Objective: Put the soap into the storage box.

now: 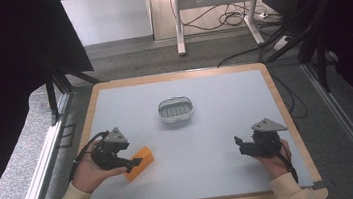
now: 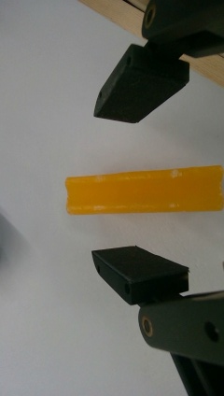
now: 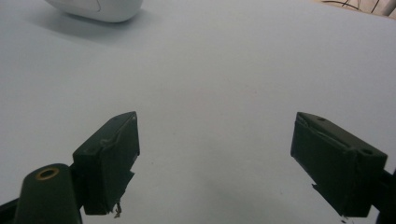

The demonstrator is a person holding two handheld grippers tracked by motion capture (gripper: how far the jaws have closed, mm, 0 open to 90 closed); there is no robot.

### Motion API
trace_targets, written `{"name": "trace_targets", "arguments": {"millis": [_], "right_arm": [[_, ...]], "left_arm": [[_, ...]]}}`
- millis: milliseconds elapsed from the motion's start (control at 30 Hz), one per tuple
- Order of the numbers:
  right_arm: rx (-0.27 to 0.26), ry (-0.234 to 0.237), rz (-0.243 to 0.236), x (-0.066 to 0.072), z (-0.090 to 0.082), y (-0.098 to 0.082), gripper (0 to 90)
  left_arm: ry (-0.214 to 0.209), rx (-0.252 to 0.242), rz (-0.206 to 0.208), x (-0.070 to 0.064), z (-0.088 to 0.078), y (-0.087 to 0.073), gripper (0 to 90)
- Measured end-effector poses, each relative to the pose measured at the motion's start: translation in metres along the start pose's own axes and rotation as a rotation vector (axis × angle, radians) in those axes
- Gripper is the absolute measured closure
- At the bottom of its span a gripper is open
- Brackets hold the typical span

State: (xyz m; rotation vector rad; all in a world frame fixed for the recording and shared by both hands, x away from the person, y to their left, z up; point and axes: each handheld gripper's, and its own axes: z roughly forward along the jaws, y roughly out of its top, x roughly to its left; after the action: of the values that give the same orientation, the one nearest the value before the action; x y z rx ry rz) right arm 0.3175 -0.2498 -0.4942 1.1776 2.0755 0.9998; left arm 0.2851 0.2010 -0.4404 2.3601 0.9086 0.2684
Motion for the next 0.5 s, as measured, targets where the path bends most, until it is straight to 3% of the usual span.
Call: {"name": "trace_targets", "arguments": {"millis": [267, 500], "right_arm": [[-0.006, -0.007, -0.010, 0.002, -0.001, 0.000, 16.0], [0.021, -0.004, -0.011, 0.002, 0.002, -0.001, 16.0]], "left_arm": [[0.004, 0.035, 0.002, -0.002, 0.011, 0.000, 27.1], [0.011, 0.061, -0.013, -0.001, 0.020, -0.001, 27.2]]}}
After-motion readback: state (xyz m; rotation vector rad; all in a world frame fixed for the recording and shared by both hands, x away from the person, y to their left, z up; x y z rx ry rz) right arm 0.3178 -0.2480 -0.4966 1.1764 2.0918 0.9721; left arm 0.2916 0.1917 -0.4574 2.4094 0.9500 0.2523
